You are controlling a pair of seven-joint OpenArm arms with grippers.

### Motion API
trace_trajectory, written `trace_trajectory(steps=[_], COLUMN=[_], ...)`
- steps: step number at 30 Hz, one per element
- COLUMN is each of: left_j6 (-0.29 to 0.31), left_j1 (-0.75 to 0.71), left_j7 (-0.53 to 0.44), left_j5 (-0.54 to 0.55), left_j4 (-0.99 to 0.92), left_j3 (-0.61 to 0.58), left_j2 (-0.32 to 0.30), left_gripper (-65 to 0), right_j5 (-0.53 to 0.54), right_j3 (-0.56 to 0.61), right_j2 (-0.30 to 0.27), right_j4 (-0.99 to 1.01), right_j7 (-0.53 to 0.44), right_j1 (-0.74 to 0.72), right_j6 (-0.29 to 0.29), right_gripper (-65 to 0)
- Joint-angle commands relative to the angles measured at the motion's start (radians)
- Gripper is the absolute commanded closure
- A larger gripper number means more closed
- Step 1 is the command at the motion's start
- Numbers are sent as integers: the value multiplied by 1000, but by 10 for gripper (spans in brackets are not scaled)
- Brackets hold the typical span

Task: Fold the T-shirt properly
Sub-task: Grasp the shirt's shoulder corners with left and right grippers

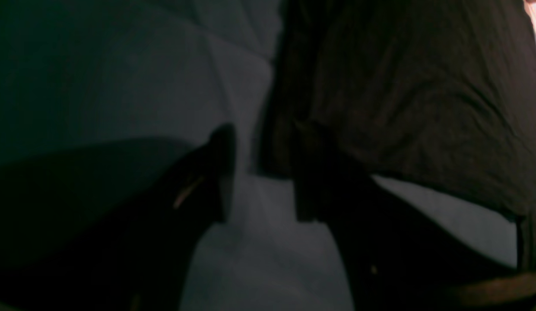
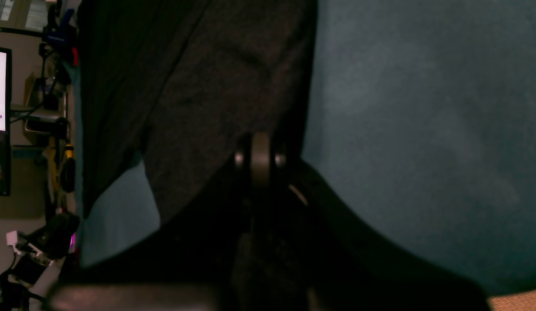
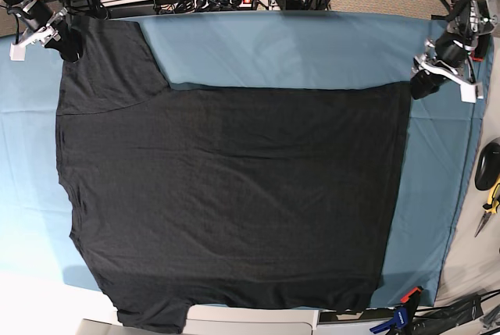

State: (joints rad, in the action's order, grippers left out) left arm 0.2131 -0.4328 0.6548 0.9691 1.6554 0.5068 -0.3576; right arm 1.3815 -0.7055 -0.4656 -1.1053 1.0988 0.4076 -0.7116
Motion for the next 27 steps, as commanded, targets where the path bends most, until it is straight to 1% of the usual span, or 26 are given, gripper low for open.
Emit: trace_trajectory(steps=[1, 10, 14, 19, 25, 26, 27], left_j6=[8, 8, 9, 9, 12, 17, 19], left_j1=[3, 1, 1, 10, 26, 26, 26], left_j7=[-19, -19, -19, -27, -27, -27, -26], left_j5=[11, 12, 10, -17, -27, -27, -27], left_j4=[13, 13, 13, 13, 13, 13, 13], left_j3=[6, 5, -37, -101, -105, -105, -105], left_j2=[-13, -5, -5, -5, -5, -5, -5], left_gripper=[-213, -213, -213, -213, -212, -207, -189], right_j5=[-73, -73, -73, -73, -73, -72, -72], right_j3=[4, 4, 4, 4, 4, 4, 4], right_j2=[-10, -10, -10, -10, -10, -10, -10], right_j4=[0, 0, 0, 0, 0, 0, 0], right_j7=[45, 46, 45, 45, 45, 45, 41], right_j1=[11, 11, 11, 11, 11, 11, 11], right_j6=[14, 14, 14, 14, 14, 14, 14], right_gripper=[0, 0, 0, 0, 0, 0, 0])
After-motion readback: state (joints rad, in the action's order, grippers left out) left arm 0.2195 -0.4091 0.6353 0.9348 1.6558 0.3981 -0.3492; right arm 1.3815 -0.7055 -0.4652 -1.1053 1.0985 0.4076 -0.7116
